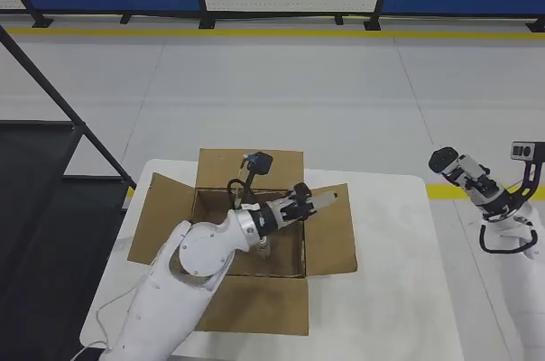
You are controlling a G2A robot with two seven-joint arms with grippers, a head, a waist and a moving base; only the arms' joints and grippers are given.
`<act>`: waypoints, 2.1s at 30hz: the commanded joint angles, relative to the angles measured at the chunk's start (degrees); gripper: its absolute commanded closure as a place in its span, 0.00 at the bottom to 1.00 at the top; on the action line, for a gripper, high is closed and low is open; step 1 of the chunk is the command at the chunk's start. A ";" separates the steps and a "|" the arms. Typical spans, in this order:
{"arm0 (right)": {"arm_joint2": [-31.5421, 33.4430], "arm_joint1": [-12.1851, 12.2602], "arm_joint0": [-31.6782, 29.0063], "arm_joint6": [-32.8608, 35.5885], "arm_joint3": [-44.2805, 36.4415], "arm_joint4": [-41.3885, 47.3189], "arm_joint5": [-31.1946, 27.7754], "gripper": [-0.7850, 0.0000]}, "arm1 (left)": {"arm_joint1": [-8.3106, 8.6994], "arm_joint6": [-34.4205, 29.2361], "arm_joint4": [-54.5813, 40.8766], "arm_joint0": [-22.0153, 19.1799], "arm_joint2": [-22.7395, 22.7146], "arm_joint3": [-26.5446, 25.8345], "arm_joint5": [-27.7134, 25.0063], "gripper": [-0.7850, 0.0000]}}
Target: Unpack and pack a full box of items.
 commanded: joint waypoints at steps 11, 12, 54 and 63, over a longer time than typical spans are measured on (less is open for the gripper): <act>-16.42 -1.63 3.82 -4.12 -10.35 -15.29 3.66 0.00 | 3.49 10.00 -1.26 32.23 -29.20 -25.43 -1.10 0.00; -16.91 -1.67 4.00 -3.85 -10.40 -15.56 4.05 0.00 | 3.56 10.62 -2.21 34.23 -31.04 -26.08 -1.46 0.00; -67.06 -16.65 26.29 -5.14 5.57 -49.57 20.52 0.00 | 4.55 10.40 -20.79 39.51 -49.63 -18.48 2.42 0.00; -71.84 -21.61 27.73 -8.88 14.94 -53.00 24.20 0.07 | 4.55 10.40 -20.79 39.51 -49.63 -18.48 2.42 0.00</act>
